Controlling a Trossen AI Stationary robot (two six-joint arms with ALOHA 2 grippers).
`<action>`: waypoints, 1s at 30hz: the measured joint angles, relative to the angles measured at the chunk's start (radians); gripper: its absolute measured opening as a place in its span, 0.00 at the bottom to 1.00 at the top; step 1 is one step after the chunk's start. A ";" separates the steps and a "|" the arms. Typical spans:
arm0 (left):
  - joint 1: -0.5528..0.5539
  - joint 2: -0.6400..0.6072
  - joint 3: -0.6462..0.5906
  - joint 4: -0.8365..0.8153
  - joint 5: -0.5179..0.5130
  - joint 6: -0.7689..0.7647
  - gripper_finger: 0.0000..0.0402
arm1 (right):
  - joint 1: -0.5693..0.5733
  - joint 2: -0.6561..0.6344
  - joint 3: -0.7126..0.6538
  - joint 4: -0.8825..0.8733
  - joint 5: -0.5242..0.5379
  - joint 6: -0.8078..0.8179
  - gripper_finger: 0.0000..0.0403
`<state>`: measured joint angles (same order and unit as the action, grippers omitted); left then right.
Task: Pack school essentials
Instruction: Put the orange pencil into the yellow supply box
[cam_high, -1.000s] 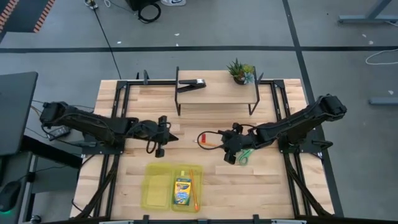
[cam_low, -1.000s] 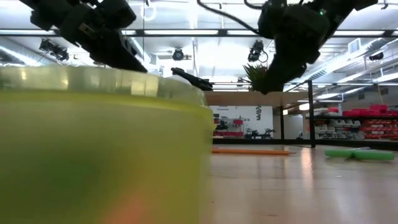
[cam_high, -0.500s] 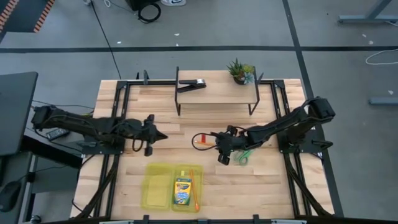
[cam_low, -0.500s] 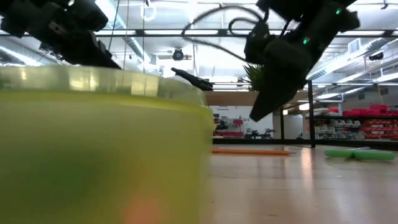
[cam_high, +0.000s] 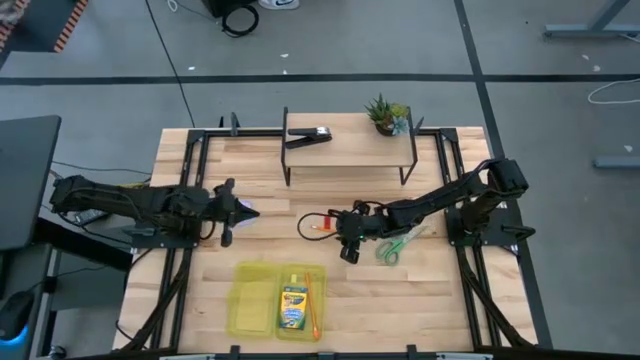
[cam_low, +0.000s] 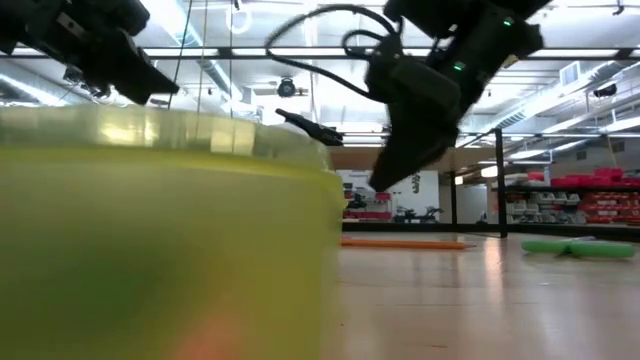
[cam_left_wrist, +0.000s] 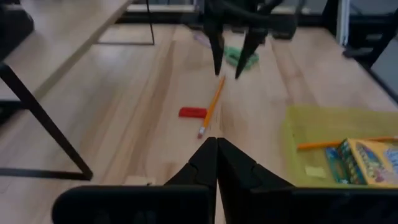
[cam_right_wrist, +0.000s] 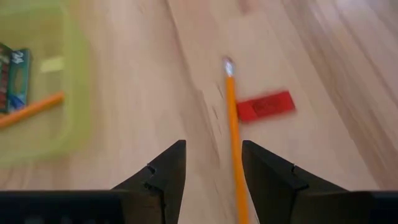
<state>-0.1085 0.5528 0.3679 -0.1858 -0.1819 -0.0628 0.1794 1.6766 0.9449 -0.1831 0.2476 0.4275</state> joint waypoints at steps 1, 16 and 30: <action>0.000 -0.013 0.000 0.004 -0.001 0.000 0.03 | -0.002 0.002 0.015 -0.017 -0.001 -0.012 0.40; -0.031 -0.173 -0.137 0.046 -0.006 -0.091 0.03 | -0.054 0.183 0.286 -0.211 -0.023 -0.165 0.40; -0.033 -0.227 -0.326 0.365 -0.006 -0.125 0.04 | -0.045 0.182 0.235 -0.319 -0.052 -0.080 0.40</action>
<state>-0.1417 0.3260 0.0423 0.1794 -0.1875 -0.1874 0.1342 1.8589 1.1797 -0.5020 0.1958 0.3473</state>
